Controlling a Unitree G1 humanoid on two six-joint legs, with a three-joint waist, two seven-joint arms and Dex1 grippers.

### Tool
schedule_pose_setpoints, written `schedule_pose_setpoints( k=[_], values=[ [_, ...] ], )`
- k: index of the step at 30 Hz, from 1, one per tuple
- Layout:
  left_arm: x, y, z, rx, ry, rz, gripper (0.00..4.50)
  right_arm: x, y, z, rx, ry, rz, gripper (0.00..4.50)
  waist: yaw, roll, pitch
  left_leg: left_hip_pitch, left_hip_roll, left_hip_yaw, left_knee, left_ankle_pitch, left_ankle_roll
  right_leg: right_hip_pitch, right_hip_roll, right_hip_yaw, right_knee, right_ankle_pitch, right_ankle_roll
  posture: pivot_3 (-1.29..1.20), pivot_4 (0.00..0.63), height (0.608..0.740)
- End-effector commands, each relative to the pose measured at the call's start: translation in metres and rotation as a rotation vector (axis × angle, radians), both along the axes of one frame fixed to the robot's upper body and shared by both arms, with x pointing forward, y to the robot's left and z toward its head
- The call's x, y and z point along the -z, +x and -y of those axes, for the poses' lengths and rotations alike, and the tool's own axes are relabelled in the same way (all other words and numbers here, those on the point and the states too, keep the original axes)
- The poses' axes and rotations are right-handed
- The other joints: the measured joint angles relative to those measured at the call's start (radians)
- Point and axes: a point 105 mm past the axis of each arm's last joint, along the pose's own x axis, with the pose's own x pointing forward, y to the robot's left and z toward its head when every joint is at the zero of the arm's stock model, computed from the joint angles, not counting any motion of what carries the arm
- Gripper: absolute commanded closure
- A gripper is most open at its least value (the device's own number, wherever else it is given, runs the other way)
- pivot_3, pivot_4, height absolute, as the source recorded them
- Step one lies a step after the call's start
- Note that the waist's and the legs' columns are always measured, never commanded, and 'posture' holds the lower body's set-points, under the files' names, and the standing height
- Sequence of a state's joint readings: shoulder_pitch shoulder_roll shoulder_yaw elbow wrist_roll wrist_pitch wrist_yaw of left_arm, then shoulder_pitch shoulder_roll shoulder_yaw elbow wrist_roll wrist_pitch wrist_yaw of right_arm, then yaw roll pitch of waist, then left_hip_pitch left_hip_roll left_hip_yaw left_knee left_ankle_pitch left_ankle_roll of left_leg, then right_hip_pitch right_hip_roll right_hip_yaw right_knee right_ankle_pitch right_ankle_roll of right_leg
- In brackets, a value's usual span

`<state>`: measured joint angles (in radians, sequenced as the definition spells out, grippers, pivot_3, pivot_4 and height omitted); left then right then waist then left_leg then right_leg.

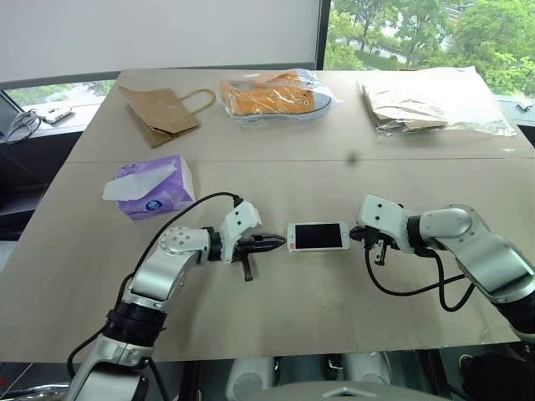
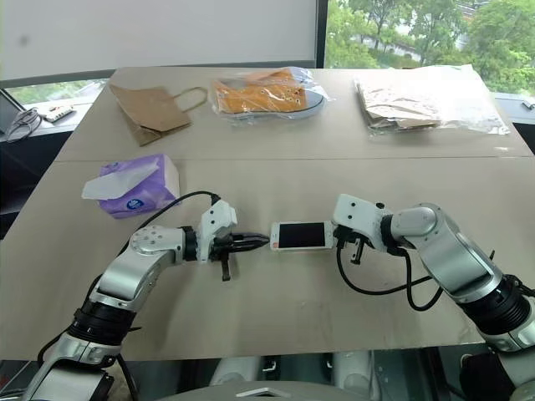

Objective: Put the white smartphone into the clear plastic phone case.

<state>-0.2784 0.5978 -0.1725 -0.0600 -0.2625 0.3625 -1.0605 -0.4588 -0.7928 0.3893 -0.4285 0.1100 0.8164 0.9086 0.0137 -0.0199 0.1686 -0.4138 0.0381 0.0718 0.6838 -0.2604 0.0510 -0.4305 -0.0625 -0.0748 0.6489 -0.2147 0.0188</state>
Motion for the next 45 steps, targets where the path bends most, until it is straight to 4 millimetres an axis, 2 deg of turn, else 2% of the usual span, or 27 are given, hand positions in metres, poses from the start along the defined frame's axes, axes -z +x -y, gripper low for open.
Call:
schedule_pose_setpoints(
  k=[1,13,18,21,24,26,30,37,45],
  values=[
    [-0.007,-0.003,0.011,0.036,-0.013,0.03,4.49,-0.007,-0.005,-0.018,-0.084,0.029,0.024,4.5,0.0,0.0,0.0,0.0,0.0,0.0,0.0,0.0,0.0,0.0,0.0,0.0,0.0,0.0,0.0,0.0,0.15,0.74],
    [-0.007,-0.004,0.014,0.035,-0.021,0.029,4.49,-0.007,-0.01,-0.031,-0.118,0.065,0.005,4.5,-0.002,-0.001,-0.001,0.003,0.0,0.001,0.001,0.0,0.0,0.0,0.0,0.002,0.006,0.0,0.0,0.0,0.15,0.74],
    [-0.01,-0.004,0.001,-0.024,-0.042,0.029,4.49,-0.01,-0.004,-0.02,-0.05,0.077,0.02,4.5,-0.004,-0.001,-0.001,0.004,0.0,0.001,0.0,0.0,0.0,0.0,0.0,0.002,0.007,0.0,0.0,0.0,0.15,0.74],
    [-0.02,-0.006,-0.008,-0.046,-0.097,0.043,4.49,-0.014,-0.001,-0.007,0.002,0.088,0.029,4.5,-0.003,-0.001,-0.001,0.003,0.001,0.001,0.0,0.0,0.0,-0.001,0.0,0.003,0.007,0.0,0.0,0.0,0.15,0.74],
    [-0.05,-0.008,-0.008,-0.057,-0.241,0.06,4.49,-0.023,-0.001,0.007,0.049,0.138,0.043,4.5,0.001,-0.001,-0.001,0.001,0.001,0.0,0.0,0.0,0.0,-0.002,0.0,0.003,0.006,0.0,0.0,0.0,0.15,0.74],
    [-0.062,-0.012,-0.002,-0.023,-0.287,0.044,4.49,-0.027,-0.003,0.011,0.065,0.177,0.041,4.5,0.004,-0.001,-0.001,-0.001,0.0,-0.001,0.001,0.0,0.0,-0.001,-0.001,0.003,0.005,0.0,0.0,0.0,0.15,0.74],
    [-0.069,-0.016,0.017,0.031,-0.301,0.023,4.49,-0.027,-0.007,0.016,0.074,0.204,0.043,4.5,0.001,-0.001,-0.001,0.0,-0.001,0.0,0.001,0.0,0.0,-0.001,-0.001,0.002,0.004,0.0,0.0,0.0,0.15,0.74],
    [-0.047,0.005,0.042,0.058,-0.199,0.006,4.49,-0.027,-0.007,0.013,0.081,0.26,0.083,4.5,0.0,-0.001,-0.001,0.001,-0.001,0.0,0.001,0.0,0.0,-0.001,0.001,0.002,0.004,0.0,0.0,0.0,0.15,0.74],
    [-0.024,0.008,0.042,0.086,-0.149,-0.011,4.49,-0.024,-0.01,0.004,0.068,0.279,0.083,4.5,0.0,-0.001,-0.001,0.0,0.0,0.001,0.001,0.0,0.0,-0.001,0.001,0.003,0.003,0.0,0.0,0.0,0.15,0.74]
  ],
)
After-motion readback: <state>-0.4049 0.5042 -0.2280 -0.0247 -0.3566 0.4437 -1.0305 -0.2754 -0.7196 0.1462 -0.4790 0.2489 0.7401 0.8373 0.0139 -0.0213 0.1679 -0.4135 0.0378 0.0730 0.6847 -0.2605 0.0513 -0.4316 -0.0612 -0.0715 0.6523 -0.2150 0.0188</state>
